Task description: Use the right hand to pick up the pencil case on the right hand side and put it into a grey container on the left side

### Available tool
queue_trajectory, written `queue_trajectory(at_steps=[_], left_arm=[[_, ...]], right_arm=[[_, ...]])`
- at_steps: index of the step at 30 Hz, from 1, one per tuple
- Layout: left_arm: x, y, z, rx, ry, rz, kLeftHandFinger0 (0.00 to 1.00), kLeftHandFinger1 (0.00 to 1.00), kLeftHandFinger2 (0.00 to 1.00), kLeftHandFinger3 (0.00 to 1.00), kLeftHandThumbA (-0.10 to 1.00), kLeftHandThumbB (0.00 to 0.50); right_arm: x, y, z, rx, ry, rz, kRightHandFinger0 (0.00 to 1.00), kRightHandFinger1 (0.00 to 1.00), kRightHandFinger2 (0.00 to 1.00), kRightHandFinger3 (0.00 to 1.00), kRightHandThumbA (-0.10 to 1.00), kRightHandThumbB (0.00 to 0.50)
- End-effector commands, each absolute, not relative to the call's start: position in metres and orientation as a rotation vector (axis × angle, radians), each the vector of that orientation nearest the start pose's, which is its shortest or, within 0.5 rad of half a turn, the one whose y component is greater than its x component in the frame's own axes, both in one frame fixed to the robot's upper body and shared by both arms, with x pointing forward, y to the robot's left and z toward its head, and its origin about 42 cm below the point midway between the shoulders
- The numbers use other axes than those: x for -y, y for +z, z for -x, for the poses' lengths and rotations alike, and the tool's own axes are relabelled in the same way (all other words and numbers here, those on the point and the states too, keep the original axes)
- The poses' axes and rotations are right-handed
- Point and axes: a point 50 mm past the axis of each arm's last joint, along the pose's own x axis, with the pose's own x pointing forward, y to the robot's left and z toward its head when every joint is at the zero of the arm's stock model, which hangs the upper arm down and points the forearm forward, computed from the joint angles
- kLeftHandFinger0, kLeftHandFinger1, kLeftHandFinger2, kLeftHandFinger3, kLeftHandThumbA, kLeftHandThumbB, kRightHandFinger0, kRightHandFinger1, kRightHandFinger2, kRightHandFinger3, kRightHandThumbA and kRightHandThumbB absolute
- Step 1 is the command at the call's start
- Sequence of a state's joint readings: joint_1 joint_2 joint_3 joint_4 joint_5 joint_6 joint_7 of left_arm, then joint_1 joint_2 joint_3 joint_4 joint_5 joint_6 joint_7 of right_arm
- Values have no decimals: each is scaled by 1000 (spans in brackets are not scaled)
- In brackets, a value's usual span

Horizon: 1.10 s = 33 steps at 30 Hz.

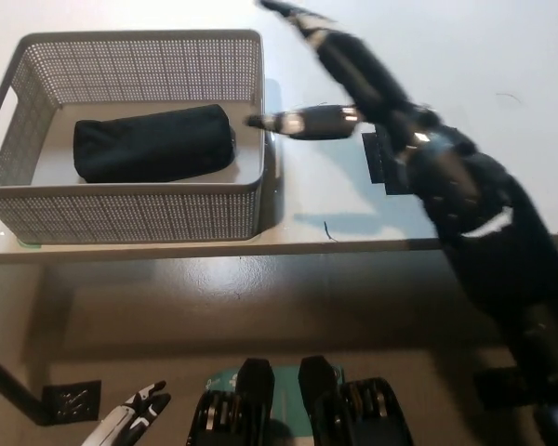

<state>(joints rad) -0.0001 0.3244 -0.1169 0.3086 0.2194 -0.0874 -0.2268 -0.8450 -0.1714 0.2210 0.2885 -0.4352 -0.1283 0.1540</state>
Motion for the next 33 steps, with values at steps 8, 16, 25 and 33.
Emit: queue_trajectory(at_steps=[8, 16, 25, 33], left_arm=[[-315, 26, -262, -253, -353, -540, 1000, 1000, 1000, 1000, 1000, 233], [-323, 24, -264, -266, -322, -524, 1000, 1000, 1000, 1000, 1000, 262], [-328, 19, -265, -243, -259, -456, 1000, 1000, 1000, 1000, 1000, 282], [-338, 11, -254, -240, -163, -377, 1000, 1000, 1000, 1000, 1000, 348]], right_arm=[[237, 281, -410, 562, 291, 306, 1000, 1000, 1000, 1000, 1000, 433], [274, 191, -353, 425, 171, 165, 1000, 1000, 1000, 1000, 1000, 384], [295, 77, -287, 152, 165, 140, 1000, 1000, 1000, 1000, 1000, 308], [307, -6, -235, -94, 145, 129, 1000, 1000, 1000, 1000, 1000, 344]])
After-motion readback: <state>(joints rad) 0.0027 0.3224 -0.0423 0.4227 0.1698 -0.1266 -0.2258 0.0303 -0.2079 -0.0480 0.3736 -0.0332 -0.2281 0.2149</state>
